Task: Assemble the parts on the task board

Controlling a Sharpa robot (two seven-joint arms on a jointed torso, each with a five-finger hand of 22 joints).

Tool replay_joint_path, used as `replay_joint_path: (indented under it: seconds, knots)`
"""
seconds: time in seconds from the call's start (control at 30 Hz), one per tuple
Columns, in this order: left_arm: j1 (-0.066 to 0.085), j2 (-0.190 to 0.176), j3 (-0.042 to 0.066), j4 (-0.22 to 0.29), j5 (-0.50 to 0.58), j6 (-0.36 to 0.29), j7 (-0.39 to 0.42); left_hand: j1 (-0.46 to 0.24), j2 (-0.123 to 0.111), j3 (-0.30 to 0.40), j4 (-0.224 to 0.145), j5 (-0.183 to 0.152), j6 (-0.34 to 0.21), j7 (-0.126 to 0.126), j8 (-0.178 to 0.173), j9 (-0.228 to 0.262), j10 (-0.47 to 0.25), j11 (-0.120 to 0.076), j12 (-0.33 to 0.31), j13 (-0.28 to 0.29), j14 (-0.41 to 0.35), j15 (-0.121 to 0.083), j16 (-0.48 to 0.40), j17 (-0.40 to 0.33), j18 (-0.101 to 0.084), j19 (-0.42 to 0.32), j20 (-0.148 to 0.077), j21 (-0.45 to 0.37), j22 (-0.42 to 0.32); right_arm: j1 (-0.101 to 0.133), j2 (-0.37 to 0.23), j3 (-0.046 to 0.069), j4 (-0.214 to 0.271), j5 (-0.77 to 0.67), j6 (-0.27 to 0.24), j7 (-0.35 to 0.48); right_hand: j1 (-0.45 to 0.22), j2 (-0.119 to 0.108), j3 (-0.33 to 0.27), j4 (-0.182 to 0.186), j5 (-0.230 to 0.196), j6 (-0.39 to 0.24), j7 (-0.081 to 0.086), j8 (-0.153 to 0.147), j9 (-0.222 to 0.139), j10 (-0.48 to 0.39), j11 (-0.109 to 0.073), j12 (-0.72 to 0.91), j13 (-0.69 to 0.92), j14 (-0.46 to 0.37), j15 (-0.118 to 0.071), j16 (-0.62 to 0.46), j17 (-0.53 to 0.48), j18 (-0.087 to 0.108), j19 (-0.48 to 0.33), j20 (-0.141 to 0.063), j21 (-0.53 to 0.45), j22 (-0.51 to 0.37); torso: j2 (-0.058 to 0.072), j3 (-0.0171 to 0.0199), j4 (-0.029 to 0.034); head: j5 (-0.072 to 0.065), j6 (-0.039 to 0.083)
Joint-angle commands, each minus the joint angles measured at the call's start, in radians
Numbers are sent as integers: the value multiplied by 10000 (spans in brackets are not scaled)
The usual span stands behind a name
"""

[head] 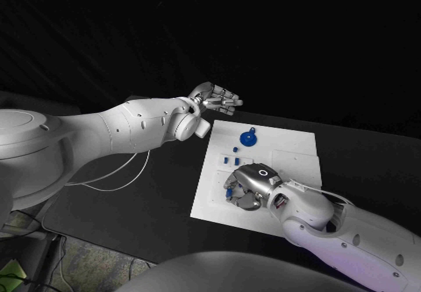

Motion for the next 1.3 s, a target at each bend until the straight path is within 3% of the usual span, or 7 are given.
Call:
replay_joint_path:
  seconds: [0.03, 0.3, 0.57, 0.73, 1.0, 1.17, 1.3]
  knots:
    - [6, 4, 6, 20, 61, 136, 53, -26, 100, -24, 37, -32, 59, -8, 15, 3, -23, -47, -35, 3, 53, -1, -2, 8, -140, -55, -4, 1, -5, -6, -7, -4, -2, 30, -232, 1, 80, -10, -93, 7, 55, -99, -25, -33, -8, -73, -2, -12, 14, -73, 19, 41, -18, 153, 256, 82, -54, -18, 3, 5, 0, -6, -4]
    - [6, -5, 6, 17, 61, 154, 40, -26, 100, -24, 37, -32, 59, -8, 15, 3, -23, -47, -35, 3, 53, -1, -2, 8, -140, -55, -4, 1, -5, -6, -64, -5, 23, 371, -822, 101, 379, -161, -819, 277, -1, -763, -152, -27, -33, -1287, 311, 136, -1, -554, 248, -25, -244, 344, 27, 296, -532, -267, 3, 7, 1, -52, 11]
    - [6, -27, 5, 16, 61, 162, 40, -26, 100, -24, 37, -32, 59, -8, 15, 3, -23, -47, -35, 3, 53, -1, -2, 8, -140, -55, -4, 1, -5, -6, -483, 32, 329, 1620, -1756, 642, 505, -96, -1343, 805, -10, -882, -51, -27, -33, -997, 193, 373, -5, -630, 192, 147, -493, 384, 132, 302, -722, -328, 0, 5, 9, -164, 99]
    - [6, -114, 4, 53, 61, 182, 55, -32, 83, -31, 47, -42, 56, -7, 19, 4, -27, -47, -35, 3, 52, 0, -2, 7, -141, -58, -1, 0, -5, 1, -1102, 423, 551, 3396, -1886, 970, 316, 151, -758, 719, 200, -590, 432, -29, -29, -276, 103, 264, -4, -726, 113, 68, -662, 171, 37, 185, -891, -384, -22, -8, -17, -314, 214]
    - [9, -505, 4, 180, 61, 353, 156, -63, 17, -39, 75, -53, -6, 14, 22, 6, -88, -27, -33, 4, 45, 7, 0, 9, -136, -57, 6, -1, -7, 81, -2312, 1269, 651, 6170, -1031, 1035, 127, 475, -965, 595, 441, 206, 54, 62, 196, 1470, -572, 1582, 454, -709, -256, 17, -770, -23, 116, -89, -1034, -468, -67, 37, -67, -810, 424]
    - [9, -747, -4, 390, 61, 321, 181, -60, -7, -22, 87, -56, 10, 7, 25, 6, -75, -31, -33, 5, 53, 4, 0, 10, -133, -54, 6, -1, -7, 302, -2966, 1471, 485, 7329, 162, 435, -237, 998, -1869, 692, 564, 405, -176, -6, 844, 382, -939, 5981, 4606, -357, -561, 475, -294, -351, 376, -493, -506, -51, -118, 94, -93, -1079, 499]
    - [7, -954, -15, 684, 95, 289, 205, -71, -22, -14, 102, -60, 33, 0, 31, 7, -49, -39, -30, 6, 66, -1, 2, 12, -133, -49, 4, 2, -6, 418, -3414, 1530, 383, 7858, 988, -305, -613, 983, -1810, 1011, 592, 479, -341, 12, 1901, 424, -1084, 7188, 6434, -190, -676, 1068, 577, -486, 431, -613, 811, 568, -166, 123, -124, -1277, 485]
